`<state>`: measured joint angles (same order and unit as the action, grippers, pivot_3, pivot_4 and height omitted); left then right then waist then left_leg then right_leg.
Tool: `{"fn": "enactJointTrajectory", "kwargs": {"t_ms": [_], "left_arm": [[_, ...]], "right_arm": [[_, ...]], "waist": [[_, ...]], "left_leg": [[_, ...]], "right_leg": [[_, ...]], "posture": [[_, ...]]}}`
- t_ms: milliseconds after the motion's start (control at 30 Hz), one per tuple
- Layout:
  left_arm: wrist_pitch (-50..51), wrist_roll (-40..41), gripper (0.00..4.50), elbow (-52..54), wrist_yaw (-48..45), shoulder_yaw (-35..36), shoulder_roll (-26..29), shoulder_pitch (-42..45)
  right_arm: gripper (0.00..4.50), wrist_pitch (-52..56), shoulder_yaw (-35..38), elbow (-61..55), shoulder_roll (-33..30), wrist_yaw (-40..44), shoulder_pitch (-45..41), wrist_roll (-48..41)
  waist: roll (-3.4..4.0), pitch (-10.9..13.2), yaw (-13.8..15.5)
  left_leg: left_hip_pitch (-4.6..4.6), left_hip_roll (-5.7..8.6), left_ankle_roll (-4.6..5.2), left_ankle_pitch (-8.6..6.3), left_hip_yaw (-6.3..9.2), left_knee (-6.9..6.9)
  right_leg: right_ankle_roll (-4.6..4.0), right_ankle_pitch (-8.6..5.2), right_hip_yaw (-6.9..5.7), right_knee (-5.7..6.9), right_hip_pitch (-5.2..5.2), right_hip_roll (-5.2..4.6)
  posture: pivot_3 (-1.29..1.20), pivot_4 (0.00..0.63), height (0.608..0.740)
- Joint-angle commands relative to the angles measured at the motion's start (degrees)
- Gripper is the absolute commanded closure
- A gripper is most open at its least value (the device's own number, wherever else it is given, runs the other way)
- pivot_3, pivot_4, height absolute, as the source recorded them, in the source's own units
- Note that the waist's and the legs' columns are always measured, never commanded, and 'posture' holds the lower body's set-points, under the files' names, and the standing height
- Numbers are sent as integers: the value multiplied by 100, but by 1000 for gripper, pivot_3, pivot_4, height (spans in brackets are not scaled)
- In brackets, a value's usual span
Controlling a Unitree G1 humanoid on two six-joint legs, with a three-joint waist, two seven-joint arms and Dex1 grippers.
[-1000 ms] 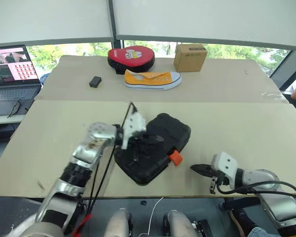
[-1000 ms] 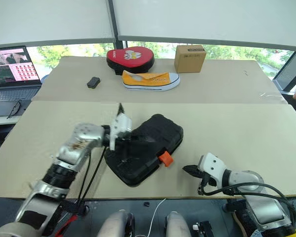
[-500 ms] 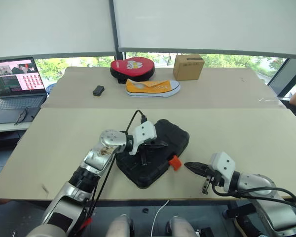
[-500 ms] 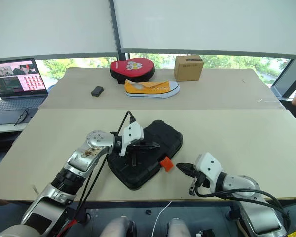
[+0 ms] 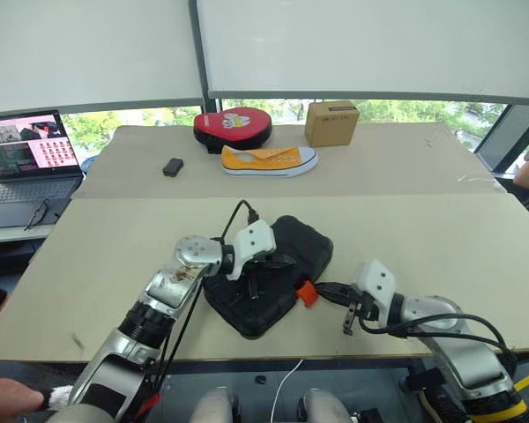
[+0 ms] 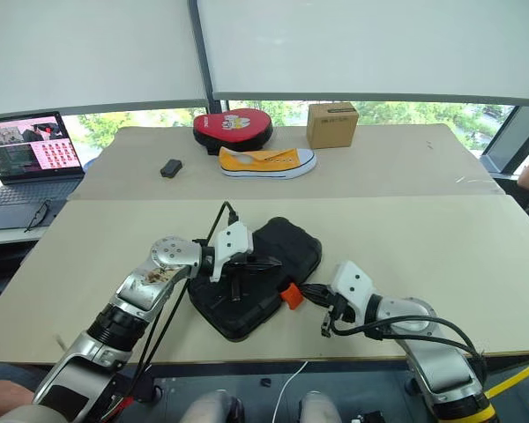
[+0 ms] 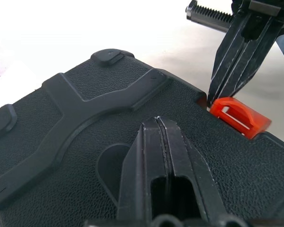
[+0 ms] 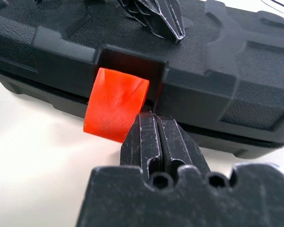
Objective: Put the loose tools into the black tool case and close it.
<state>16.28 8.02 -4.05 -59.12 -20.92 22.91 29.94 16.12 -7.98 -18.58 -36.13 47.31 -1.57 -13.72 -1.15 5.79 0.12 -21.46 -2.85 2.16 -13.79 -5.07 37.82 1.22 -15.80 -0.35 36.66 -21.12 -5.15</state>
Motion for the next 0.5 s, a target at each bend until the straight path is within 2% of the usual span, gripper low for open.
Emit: {"fn": "enactJointTrajectory", "kwargs": {"t_ms": [33, 267, 500], "left_arm": [[526, -350, 4500, -580, -108, -449, 261, -563], [547, -347, 4500, -538, -97, -451, 285, -595], [531, -331, 4500, -503, -93, -425, 301, -617]], "right_arm": [[4473, 102, -243, -128, 43, 174, -99, -34], [4473, 379, -391, -277, -46, 281, -121, -62], [4473, 385, -267, -420, -682, 575, 134, 49]], "waist": [[-1, 0, -13], [-1, 0, -30], [-4, 1, -23]], "left_leg": [[3, -1, 0, 0, -1, -3], [11, -6, -4, -2, 0, -18], [13, -2, -7, -4, -1, -38]], "right_leg": [[-1, -1, 1, 0, 1, 0], [-13, -14, 2, 0, 1, 2], [-22, -32, 3, -9, -1, -3]], "posture": [[0, 150, 740], [0, 150, 740], [0, 150, 740]]}}
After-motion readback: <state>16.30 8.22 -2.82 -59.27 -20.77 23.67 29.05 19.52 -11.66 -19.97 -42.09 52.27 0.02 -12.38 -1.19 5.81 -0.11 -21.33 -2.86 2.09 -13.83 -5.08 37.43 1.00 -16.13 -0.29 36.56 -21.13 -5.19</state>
